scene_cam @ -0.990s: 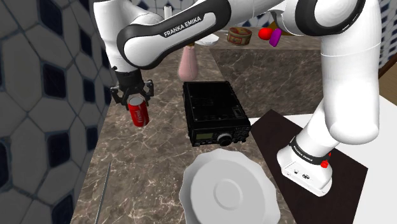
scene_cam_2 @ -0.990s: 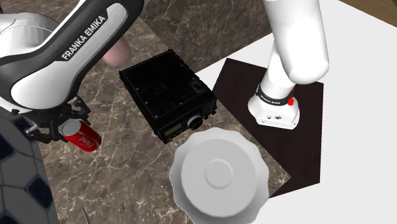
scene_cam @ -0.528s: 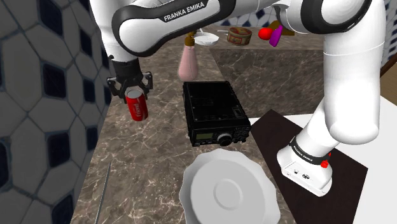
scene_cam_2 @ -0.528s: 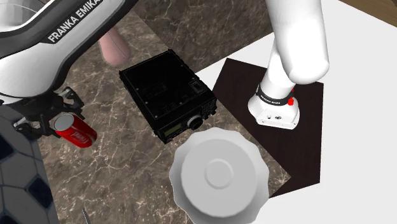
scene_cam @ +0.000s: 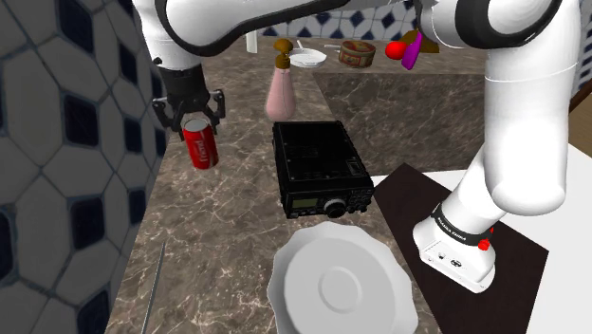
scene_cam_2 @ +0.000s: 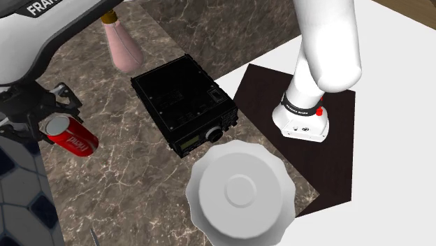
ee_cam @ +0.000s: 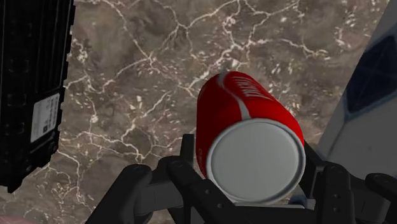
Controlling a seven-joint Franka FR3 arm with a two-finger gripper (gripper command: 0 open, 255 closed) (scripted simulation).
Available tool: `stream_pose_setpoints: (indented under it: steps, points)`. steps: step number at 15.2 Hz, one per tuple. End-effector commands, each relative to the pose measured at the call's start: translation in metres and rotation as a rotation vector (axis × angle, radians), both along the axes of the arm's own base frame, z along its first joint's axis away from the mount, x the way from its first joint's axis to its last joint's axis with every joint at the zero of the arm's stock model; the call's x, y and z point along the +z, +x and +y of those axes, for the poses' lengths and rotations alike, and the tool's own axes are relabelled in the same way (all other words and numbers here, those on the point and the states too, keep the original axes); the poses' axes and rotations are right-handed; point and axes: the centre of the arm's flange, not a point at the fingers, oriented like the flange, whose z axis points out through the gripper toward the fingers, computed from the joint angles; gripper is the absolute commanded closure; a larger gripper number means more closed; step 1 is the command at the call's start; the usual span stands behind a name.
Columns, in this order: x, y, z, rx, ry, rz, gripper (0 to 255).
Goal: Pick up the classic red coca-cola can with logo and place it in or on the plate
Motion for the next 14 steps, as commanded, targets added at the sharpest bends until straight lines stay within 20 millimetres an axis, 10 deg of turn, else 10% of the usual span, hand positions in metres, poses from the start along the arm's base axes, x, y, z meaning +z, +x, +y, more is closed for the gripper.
stream_pose_setpoints:
  steps: [1,14]
  points:
    - [0.011,0.000,-0.001,0.000,0.000,0.000,255]
    - [0.025,-0.157,-0.023,0.000,0.000,0.000,255]
